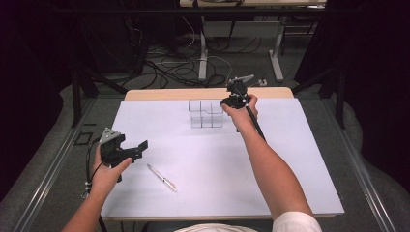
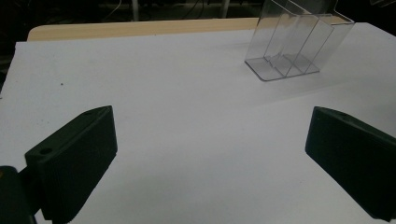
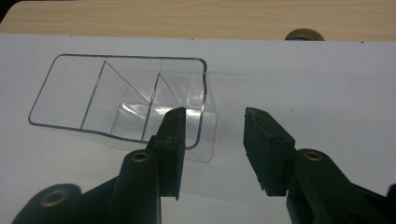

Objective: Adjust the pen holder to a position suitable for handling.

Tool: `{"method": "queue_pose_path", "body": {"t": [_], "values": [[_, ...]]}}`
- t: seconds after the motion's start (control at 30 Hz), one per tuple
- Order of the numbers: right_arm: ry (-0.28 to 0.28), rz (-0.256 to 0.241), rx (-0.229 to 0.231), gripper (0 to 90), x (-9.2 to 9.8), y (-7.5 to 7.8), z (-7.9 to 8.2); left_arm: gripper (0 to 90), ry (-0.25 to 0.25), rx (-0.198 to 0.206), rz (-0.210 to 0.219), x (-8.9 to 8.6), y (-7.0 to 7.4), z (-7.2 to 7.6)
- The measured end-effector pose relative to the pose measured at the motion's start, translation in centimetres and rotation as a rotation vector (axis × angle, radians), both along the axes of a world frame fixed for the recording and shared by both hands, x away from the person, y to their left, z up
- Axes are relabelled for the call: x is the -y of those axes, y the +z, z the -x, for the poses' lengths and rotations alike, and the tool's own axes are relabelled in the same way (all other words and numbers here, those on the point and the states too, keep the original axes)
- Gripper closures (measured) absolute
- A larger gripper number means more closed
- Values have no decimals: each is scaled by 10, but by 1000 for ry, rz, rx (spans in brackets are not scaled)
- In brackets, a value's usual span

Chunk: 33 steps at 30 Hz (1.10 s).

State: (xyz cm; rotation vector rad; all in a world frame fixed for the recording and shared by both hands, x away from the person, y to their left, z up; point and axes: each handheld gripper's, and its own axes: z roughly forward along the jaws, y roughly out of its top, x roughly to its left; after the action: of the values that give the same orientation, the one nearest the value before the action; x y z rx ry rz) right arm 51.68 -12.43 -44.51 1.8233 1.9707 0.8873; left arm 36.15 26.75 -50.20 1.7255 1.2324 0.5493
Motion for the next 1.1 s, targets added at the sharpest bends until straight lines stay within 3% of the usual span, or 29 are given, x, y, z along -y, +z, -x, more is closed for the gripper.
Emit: {"method": "queue_pose_path", "body": {"t": [0.13, 0.7, 1.1], "values": [[-33, -25, -3, 651, -1, -4, -4, 21, 3, 3, 4, 0, 0, 0], [-27, -62, -34, 689, -9, -25, -17, 21, 11, -6, 14, -3, 0, 0], [-35, -54, -47, 727, -12, -36, -23, 23, 19, -8, 22, -5, 0, 0]]}}
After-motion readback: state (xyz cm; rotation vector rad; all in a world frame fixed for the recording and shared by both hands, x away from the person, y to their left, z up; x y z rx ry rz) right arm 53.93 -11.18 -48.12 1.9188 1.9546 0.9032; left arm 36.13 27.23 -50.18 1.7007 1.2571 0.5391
